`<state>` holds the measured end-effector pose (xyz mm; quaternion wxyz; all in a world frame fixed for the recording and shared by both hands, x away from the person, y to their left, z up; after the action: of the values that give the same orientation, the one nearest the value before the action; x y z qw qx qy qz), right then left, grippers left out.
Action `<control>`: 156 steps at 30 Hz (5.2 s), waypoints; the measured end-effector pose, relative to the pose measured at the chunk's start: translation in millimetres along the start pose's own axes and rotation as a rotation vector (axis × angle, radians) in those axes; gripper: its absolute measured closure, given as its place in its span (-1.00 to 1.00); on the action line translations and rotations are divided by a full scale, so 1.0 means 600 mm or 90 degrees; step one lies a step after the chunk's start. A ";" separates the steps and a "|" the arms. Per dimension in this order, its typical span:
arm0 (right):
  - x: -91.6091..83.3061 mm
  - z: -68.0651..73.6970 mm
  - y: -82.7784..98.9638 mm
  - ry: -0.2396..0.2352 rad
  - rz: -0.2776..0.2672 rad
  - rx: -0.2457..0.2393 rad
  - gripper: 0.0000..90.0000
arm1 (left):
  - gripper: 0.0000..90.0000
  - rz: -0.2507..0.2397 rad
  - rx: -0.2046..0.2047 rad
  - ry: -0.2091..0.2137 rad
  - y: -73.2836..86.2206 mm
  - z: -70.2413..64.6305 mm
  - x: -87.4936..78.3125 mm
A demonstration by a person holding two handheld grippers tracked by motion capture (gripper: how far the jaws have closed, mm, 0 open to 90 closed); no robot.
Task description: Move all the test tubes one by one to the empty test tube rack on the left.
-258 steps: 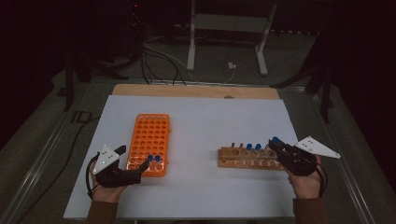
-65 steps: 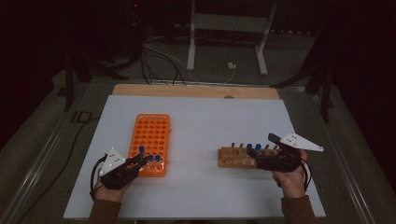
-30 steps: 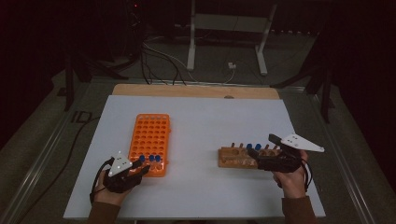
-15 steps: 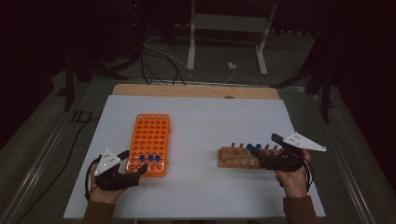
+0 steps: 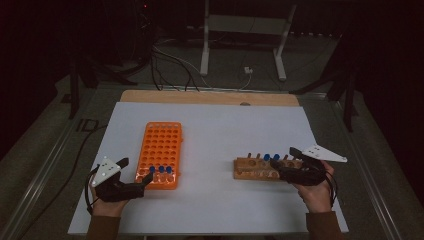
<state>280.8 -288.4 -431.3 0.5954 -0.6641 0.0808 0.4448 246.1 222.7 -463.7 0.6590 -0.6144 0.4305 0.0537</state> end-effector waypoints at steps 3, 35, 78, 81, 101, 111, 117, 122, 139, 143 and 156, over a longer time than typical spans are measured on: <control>0.001 -0.002 0.007 0.005 0.007 -0.002 -0.59 | -0.97 -0.001 0.001 -0.002 0.000 0.001 -0.001; 0.050 -0.004 0.031 0.003 0.028 -0.054 0.68 | -0.97 -0.008 -0.003 -0.002 0.001 0.001 -0.004; -0.039 0.007 -0.030 -0.008 -0.026 -0.068 0.71 | -0.97 -0.008 0.023 0.006 -0.018 -0.017 -0.010; -0.049 0.011 -0.035 -0.013 -0.033 -0.071 0.71 | -0.97 -0.011 0.025 0.005 -0.021 -0.019 -0.012; -0.036 0.056 -0.044 -0.080 -0.017 -0.098 0.71 | -0.97 -0.021 0.051 0.015 -0.043 -0.047 -0.017; -0.012 0.080 -0.055 -0.108 -0.015 -0.099 0.71 | -0.97 -0.017 0.066 0.025 -0.057 -0.068 -0.009; 0.001 0.094 -0.063 -0.126 -0.011 -0.099 0.71 | -0.97 -0.010 0.075 0.028 -0.064 -0.084 0.001; 0.012 0.109 -0.071 -0.138 -0.007 -0.102 0.71 | -0.97 -0.007 0.082 0.040 -0.071 -0.101 0.011; 0.040 0.167 -0.092 -0.178 0.000 -0.137 0.71 | -0.92 0.012 0.133 0.096 -0.096 -0.177 0.055; 0.049 0.178 -0.094 -0.185 0.005 -0.143 0.71 | -0.88 0.011 0.136 0.109 -0.101 -0.189 0.063; 0.067 0.229 -0.103 -0.225 0.013 -0.173 0.71 | -0.29 0.016 0.173 0.123 -0.113 -0.234 0.088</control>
<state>275.7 -135.9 -400.1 0.5006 -0.6492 -0.0788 0.5672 249.7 62.2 -427.7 0.6908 -0.5166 0.5029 -0.0560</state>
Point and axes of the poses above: each handheld gripper's, and its own axes: x roughly forward along the jaws, y roughly out of its underside, z roughly to its left, the point moved 1 cm from there along x, roughly forward along the jaws, and after that the axes turned 15 degrees about z, right-handed, at the moved point
